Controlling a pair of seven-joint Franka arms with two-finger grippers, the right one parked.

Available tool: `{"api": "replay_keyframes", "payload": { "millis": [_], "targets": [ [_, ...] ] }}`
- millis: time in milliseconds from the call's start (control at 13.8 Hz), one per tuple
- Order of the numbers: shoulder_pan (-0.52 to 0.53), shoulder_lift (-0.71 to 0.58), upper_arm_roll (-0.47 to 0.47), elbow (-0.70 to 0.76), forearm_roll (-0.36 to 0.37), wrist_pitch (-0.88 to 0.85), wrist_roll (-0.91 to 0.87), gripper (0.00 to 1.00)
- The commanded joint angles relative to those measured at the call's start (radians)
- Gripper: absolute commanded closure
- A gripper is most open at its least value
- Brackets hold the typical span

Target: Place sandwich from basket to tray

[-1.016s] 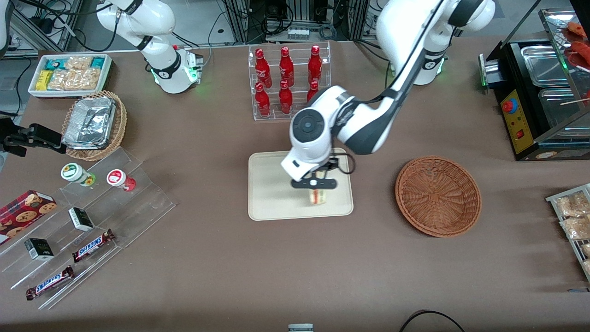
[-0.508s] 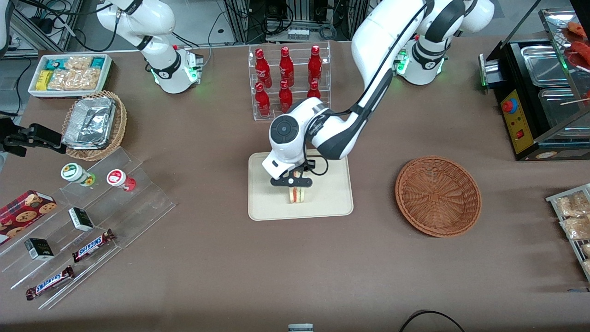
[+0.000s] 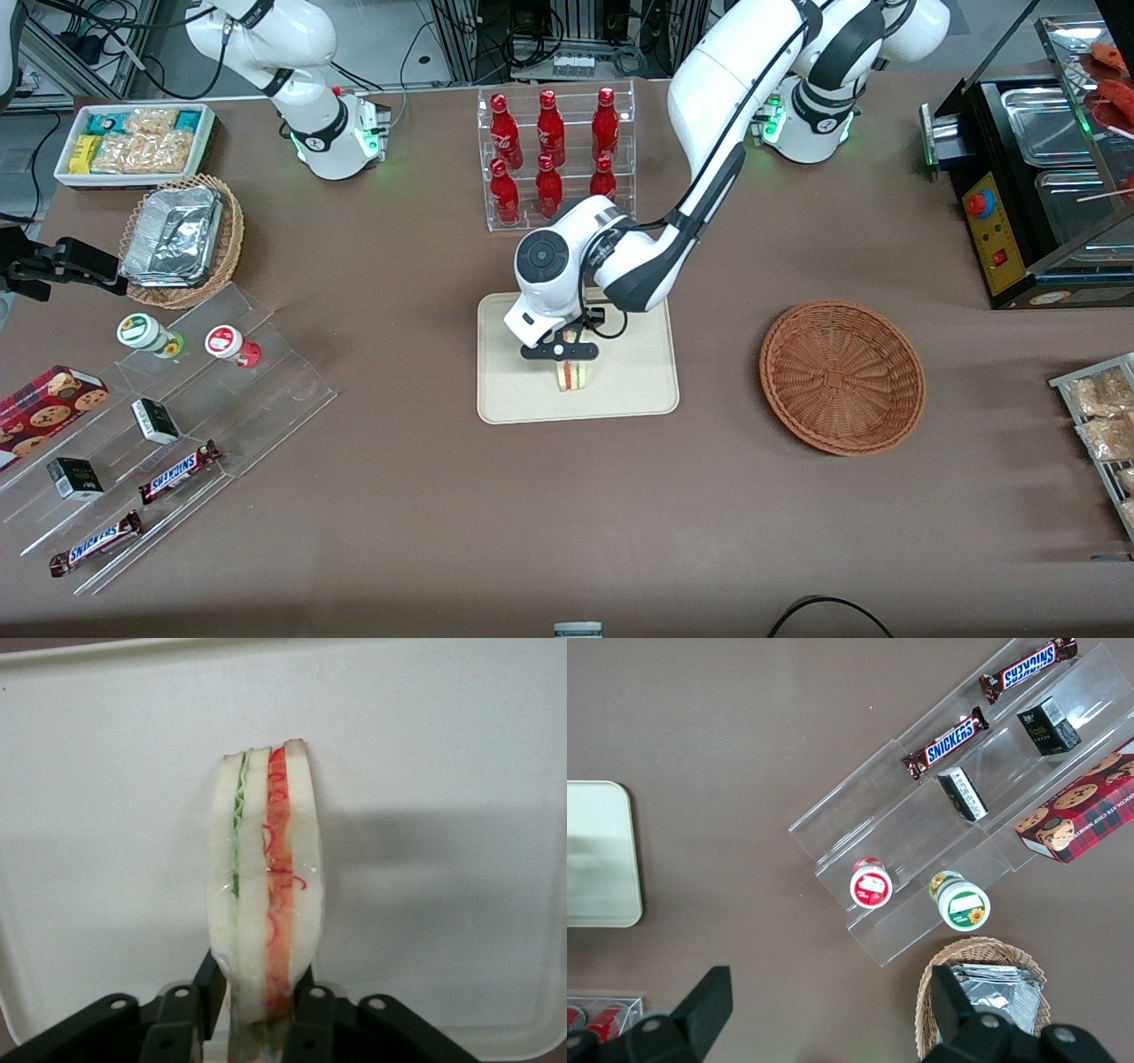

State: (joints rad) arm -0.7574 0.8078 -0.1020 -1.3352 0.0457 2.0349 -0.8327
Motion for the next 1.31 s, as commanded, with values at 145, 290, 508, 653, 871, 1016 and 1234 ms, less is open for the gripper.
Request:
{"api": "replay_keyframes", "payload": {
  "millis": [145, 290, 508, 653, 871, 1016, 1234],
  "targets": [
    [0.010, -0.093, 0.019, 0.022, 0.008, -0.083, -0.031, 0.00],
    [0.061, -0.174, 0.022, 0.018, 0.002, -0.119, -0.031, 0.00],
    [0.119, -0.274, 0.024, 0.014, -0.012, -0.230, -0.048, 0.00],
    [0.170, -0.330, 0.024, 0.013, -0.010, -0.301, -0.049, 0.00],
    [0.259, -0.398, 0.024, 0.010, -0.004, -0.396, -0.031, 0.00],
    [0.332, -0.456, 0.022, -0.030, -0.001, -0.420, 0.030, 0.00],
    [0.430, -0.521, 0.024, -0.090, -0.003, -0.429, 0.168, 0.00]
  ]
}}
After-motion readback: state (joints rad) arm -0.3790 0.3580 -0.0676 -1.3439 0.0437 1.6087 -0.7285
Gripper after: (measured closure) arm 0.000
